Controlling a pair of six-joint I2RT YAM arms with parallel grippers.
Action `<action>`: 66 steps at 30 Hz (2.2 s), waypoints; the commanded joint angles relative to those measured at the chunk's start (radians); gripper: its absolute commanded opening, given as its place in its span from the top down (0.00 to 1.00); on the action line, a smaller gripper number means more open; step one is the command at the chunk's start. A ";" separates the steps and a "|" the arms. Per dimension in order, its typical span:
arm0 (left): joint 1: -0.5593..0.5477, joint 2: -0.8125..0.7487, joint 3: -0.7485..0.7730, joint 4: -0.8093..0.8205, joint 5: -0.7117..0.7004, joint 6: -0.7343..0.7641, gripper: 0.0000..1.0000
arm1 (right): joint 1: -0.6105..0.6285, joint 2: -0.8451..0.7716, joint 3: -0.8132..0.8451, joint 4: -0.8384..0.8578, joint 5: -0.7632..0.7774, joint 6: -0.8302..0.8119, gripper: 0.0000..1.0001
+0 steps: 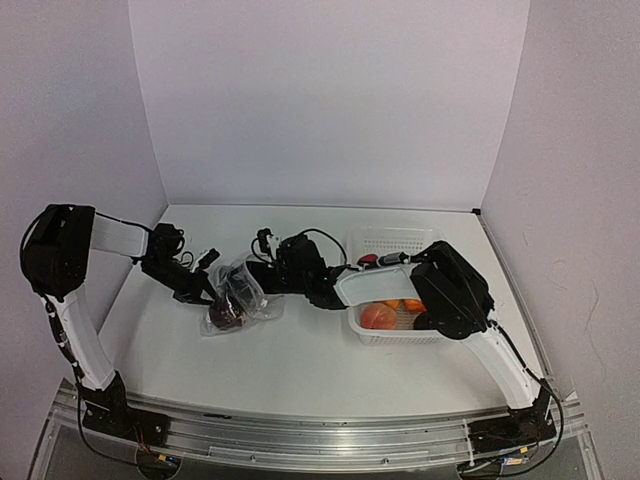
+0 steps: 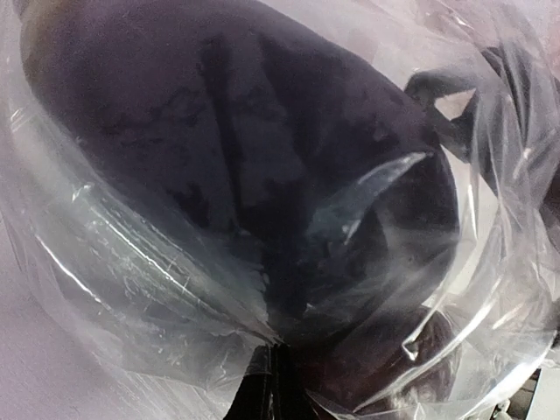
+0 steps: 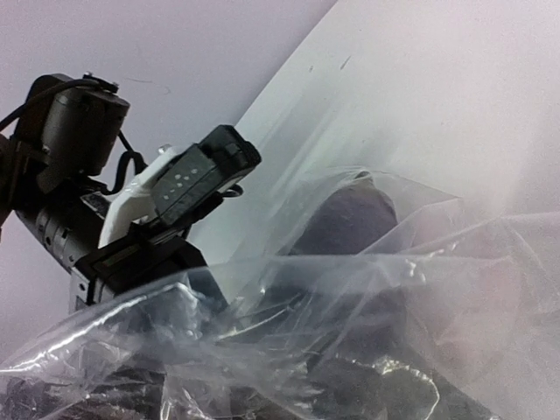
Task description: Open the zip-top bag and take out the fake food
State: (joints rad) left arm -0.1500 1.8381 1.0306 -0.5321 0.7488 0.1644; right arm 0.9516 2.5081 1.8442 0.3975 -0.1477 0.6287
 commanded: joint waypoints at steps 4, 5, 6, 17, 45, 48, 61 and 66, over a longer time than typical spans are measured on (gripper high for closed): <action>-0.011 0.020 0.066 -0.023 0.012 0.085 1.00 | 0.004 0.105 0.170 -0.282 0.031 -0.097 0.18; -0.012 0.024 0.068 -0.022 0.011 0.086 1.00 | 0.006 0.113 0.177 -0.286 0.019 -0.099 0.18; -0.014 0.029 0.069 -0.018 0.009 0.086 1.00 | 0.007 0.119 0.183 -0.289 -0.009 -0.101 0.18; -0.076 0.096 0.101 0.006 0.033 0.069 1.00 | 0.010 0.194 0.283 -0.306 -0.103 -0.135 0.17; 0.080 0.056 0.179 -0.004 0.008 -0.049 1.00 | -0.044 -0.109 -0.096 -0.128 -0.061 -0.196 0.99; 0.093 0.046 0.185 0.012 -0.037 -0.064 1.00 | -0.062 -0.199 -0.199 -0.166 -0.142 -0.241 0.98; 0.107 0.049 0.167 0.037 -0.164 -0.035 1.00 | -0.102 -0.405 -0.429 -0.240 -0.326 -0.322 0.93; 0.113 0.046 0.163 0.039 -0.164 -0.029 1.00 | -0.104 -0.439 -0.460 -0.298 -0.308 -0.371 0.87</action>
State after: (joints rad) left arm -0.1371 1.9126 1.1778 -0.5879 0.8896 0.1061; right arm 0.8753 2.1897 1.4327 0.2526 -0.3280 0.3448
